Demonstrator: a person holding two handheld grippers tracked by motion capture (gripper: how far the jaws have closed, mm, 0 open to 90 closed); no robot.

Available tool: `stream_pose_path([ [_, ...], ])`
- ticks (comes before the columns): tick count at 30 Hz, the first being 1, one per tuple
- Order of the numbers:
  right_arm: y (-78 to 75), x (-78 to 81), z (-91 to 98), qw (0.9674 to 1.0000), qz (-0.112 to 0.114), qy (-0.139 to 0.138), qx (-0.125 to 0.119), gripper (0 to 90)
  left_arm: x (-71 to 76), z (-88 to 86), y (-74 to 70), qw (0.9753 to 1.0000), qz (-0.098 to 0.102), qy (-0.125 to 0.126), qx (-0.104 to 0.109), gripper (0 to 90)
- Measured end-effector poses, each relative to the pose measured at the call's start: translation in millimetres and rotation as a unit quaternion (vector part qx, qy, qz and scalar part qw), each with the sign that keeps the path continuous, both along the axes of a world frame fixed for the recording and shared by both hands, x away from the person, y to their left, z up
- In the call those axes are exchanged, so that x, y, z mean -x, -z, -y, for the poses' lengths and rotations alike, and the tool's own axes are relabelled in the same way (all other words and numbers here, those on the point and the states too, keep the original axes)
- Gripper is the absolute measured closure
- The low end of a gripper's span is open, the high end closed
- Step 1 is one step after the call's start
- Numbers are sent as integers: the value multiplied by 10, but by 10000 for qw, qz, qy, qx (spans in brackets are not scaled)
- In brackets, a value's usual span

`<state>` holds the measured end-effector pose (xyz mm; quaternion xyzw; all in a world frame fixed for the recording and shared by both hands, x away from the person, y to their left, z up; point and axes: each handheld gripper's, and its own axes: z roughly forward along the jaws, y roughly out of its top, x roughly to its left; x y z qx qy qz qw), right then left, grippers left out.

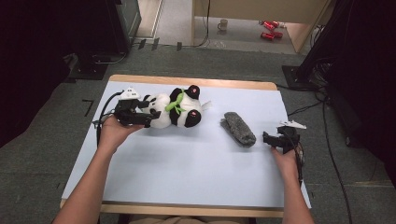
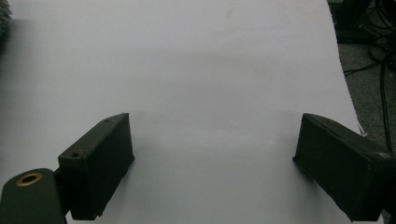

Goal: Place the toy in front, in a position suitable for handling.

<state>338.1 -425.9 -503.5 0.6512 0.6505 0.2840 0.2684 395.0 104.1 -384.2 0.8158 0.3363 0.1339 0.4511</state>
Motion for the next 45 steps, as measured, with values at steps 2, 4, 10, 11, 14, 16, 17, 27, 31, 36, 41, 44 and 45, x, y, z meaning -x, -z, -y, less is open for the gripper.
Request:
stream_pose_path([
  [2, 1, 3, -1, 10000, 7, 0, -4, 107, -16, 22, -6, 10000, -11, 14, 38, 308],
  [4, 2, 6, -1, 10000, 14, -3, 3, 107, -53, 70, -16, 9999, -16, 31, 128, 307],
  [10, 3, 11, -2, 10000, 28, -7, -4, 111, -126, 187, -16, 9999, -67, 28, 149, 290],
  [11, 3, 11, -2, 10000, 28, -7, -4, 111, -126, 187, -16, 9999, -67, 28, 149, 301],
  [14, 3, 19, -9, 10000, 38, 11, 9, 116, -162, 215, -26, 9995, -119, 46, 294, 332],
  [16, 4, 19, -9, 10000, 39, 11, 9, 116, -172, 223, -21, 9993, -156, 43, 341, 335],
  [17, 4, 19, -9, 10000, 39, 11, 9, 116, -180, 233, -17, 9990, -204, 62, 382, 341],
  [27, 2, 23, -15, 10000, 31, 31, 11, 119, -175, 420, 61, 9996, -89, 259, 108, 349],
  [31, 2, 24, -16, 10000, 31, 35, 8, 120, -182, 478, 147, 9996, -126, 232, 57, 344],
  [36, 2, 24, -16, 10000, 32, 35, 7, 120, -180, 532, 241, 9997, -86, 248, -22, 370],
  [41, 2, 25, -15, 10000, 30, 38, 5, 120, -188, 572, 290, 9996, -110, 253, 8, 382],
  [44, 3, 25, -15, 10000, 30, 38, 6, 120, -195, 577, 322, 9997, -95, 233, -1, 414],
  [45, 2, 25, -16, 10000, 29, 40, 5, 120, -200, 577, 331, 9997, -103, 241, -10, 430],
])
